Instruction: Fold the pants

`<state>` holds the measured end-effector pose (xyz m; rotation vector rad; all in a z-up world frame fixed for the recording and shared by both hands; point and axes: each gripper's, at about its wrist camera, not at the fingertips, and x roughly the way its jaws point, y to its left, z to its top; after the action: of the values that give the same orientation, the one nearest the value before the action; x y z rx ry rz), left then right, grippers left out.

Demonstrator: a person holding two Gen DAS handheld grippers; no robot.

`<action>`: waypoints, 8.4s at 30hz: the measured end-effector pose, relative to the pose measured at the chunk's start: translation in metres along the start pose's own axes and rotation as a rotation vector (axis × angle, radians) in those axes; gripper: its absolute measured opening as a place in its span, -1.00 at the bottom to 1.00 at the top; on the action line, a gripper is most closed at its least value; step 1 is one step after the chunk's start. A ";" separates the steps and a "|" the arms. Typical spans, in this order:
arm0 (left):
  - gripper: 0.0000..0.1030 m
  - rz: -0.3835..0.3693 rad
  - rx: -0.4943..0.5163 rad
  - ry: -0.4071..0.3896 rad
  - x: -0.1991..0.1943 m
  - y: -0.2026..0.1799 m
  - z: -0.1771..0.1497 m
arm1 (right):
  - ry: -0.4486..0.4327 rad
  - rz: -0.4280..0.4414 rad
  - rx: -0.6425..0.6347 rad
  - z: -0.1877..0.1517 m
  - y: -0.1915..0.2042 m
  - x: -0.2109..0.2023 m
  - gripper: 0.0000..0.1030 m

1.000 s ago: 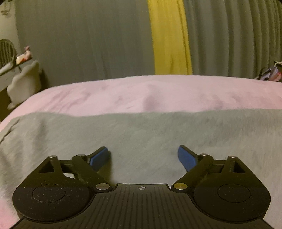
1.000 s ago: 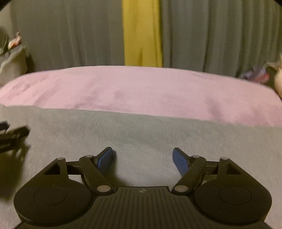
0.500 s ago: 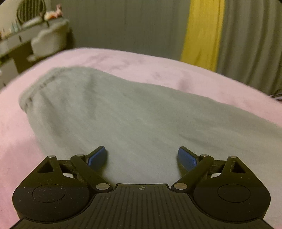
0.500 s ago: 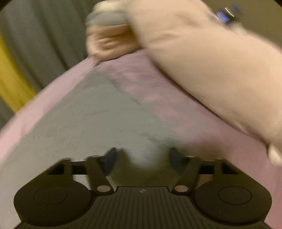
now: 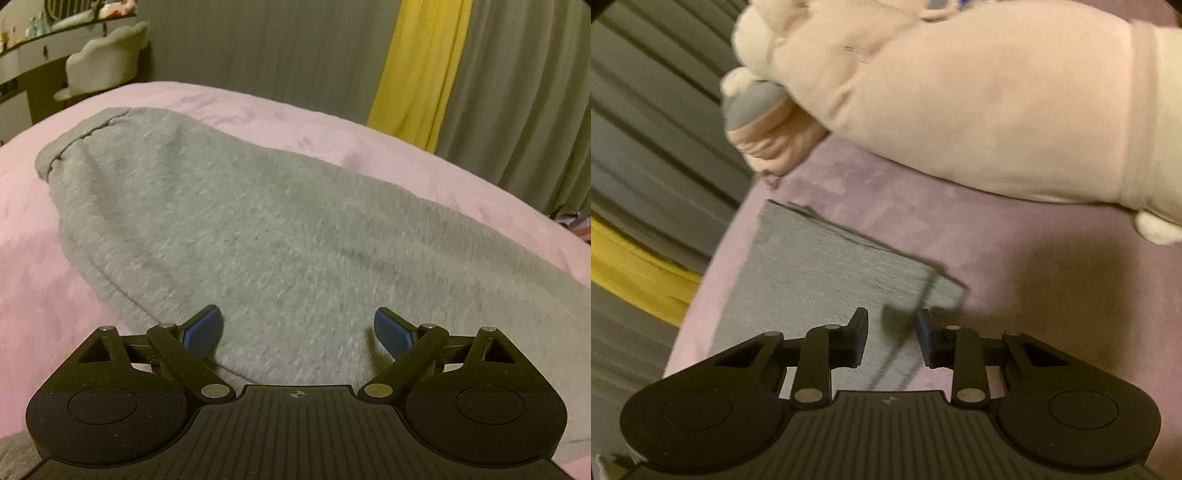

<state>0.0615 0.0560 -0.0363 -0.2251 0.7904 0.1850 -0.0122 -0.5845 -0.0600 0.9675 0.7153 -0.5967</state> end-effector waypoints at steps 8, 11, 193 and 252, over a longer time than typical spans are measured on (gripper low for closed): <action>0.82 -0.038 -0.010 -0.002 -0.001 -0.001 -0.002 | -0.017 0.068 0.083 -0.002 -0.006 0.015 -0.91; 0.82 -0.030 -0.017 0.007 0.002 0.000 -0.001 | -0.015 0.055 0.060 -0.002 -0.001 0.018 -0.81; -0.64 -0.545 -0.004 0.179 0.016 -0.077 0.031 | 0.156 0.426 -0.641 -0.198 0.166 -0.003 -0.07; 0.26 -0.491 0.051 0.296 0.019 -0.057 0.009 | 0.219 0.416 -0.656 -0.207 0.172 0.023 0.18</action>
<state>0.0946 0.0048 -0.0366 -0.3964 1.0072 -0.3388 0.0716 -0.3274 -0.0664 0.5389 0.8027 0.1196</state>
